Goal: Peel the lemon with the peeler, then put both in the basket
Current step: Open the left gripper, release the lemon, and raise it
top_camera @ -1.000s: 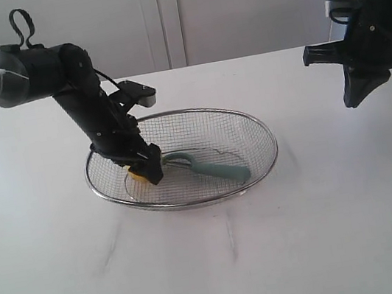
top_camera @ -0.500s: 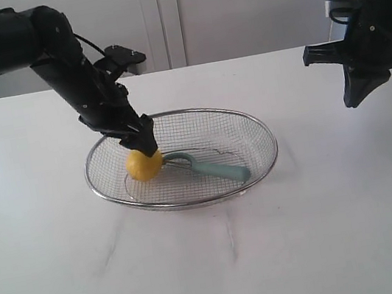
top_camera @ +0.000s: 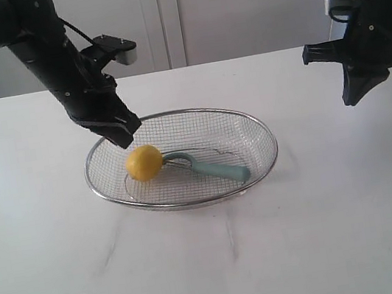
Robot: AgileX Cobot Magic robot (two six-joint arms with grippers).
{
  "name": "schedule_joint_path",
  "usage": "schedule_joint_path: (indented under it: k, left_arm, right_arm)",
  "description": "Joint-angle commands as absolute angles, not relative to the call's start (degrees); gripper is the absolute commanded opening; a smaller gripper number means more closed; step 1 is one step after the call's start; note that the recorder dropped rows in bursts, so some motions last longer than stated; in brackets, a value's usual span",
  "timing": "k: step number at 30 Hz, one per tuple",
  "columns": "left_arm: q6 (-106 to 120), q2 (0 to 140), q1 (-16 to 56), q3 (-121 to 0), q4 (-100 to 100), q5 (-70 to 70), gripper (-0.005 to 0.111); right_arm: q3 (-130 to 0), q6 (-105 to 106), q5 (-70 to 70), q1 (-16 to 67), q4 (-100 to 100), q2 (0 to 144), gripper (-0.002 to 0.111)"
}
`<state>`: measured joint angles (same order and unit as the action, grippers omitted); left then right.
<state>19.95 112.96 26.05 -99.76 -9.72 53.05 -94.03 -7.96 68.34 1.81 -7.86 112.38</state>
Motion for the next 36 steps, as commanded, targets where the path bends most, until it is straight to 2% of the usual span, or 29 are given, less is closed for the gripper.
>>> schedule_joint_path:
  k: [1,16,36]
  left_arm:
    - [17.5,111.6,25.9,-100.1,-9.8,55.2,0.000]
    - [10.8,111.3,25.0,-100.1,-9.1,55.7,0.000]
    - [0.7,111.3,15.0,-100.1,-8.0,64.5,0.000]
  right_arm:
    - [-93.9,-8.2,68.0,1.6,-7.9,111.6,0.000]
    - [-93.9,-8.2,68.0,1.6,-7.9,111.6,0.000]
    - [-93.9,-8.2,68.1,1.6,-7.9,111.6,0.000]
